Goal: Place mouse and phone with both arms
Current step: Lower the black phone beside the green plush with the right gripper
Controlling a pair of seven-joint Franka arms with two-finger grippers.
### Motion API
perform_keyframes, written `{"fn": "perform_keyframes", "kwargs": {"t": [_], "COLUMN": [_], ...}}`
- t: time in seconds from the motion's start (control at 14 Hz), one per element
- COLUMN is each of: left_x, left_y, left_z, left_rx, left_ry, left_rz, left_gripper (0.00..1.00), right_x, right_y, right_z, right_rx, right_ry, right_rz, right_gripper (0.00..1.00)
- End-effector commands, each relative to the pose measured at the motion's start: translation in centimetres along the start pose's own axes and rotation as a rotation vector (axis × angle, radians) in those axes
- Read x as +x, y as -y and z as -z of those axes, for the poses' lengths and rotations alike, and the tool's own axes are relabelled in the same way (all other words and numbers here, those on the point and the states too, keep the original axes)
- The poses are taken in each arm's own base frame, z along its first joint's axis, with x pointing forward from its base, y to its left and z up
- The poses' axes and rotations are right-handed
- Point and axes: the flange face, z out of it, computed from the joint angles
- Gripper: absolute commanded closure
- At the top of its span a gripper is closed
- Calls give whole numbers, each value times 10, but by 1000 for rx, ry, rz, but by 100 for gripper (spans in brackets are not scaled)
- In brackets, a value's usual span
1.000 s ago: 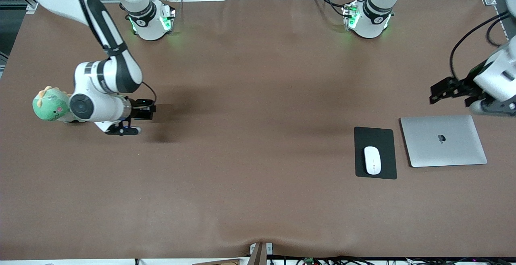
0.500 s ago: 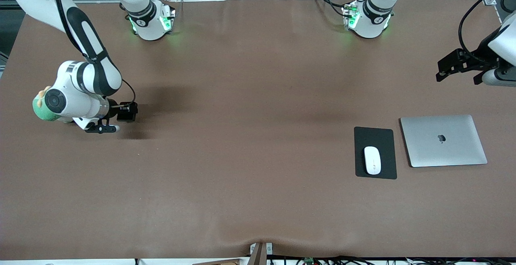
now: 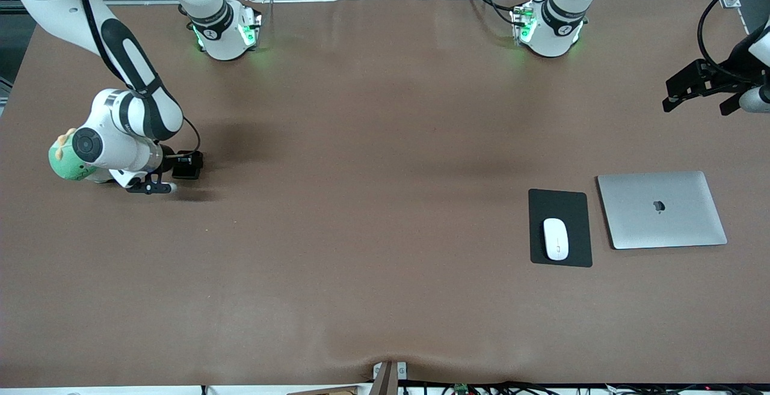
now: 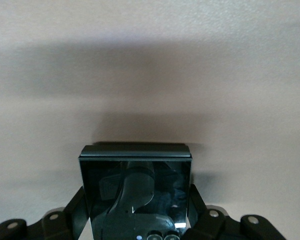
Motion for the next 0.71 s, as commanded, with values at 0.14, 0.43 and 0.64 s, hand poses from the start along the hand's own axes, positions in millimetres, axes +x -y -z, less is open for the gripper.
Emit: {"fn": "perform_keyframes", "kwargs": {"t": [0.14,0.43,0.64], "left_x": [-4,-4,-16], "left_y": [2,0,-7], "left_z": [4,3,-3], "left_rx": [-1,0,66], "left_ry": [-1,8,98], "left_rz": [17,45,41], "left_gripper": [0,0,0], "right_x": [2,15,38], "right_y": [-11,-10,-6], "right_z": [-4,10,47], "right_rx": [-11,-17,-30], "right_ry": [-14,-40,-106], "right_rz": [8,58,84], "right_gripper": [46,0,0]}}
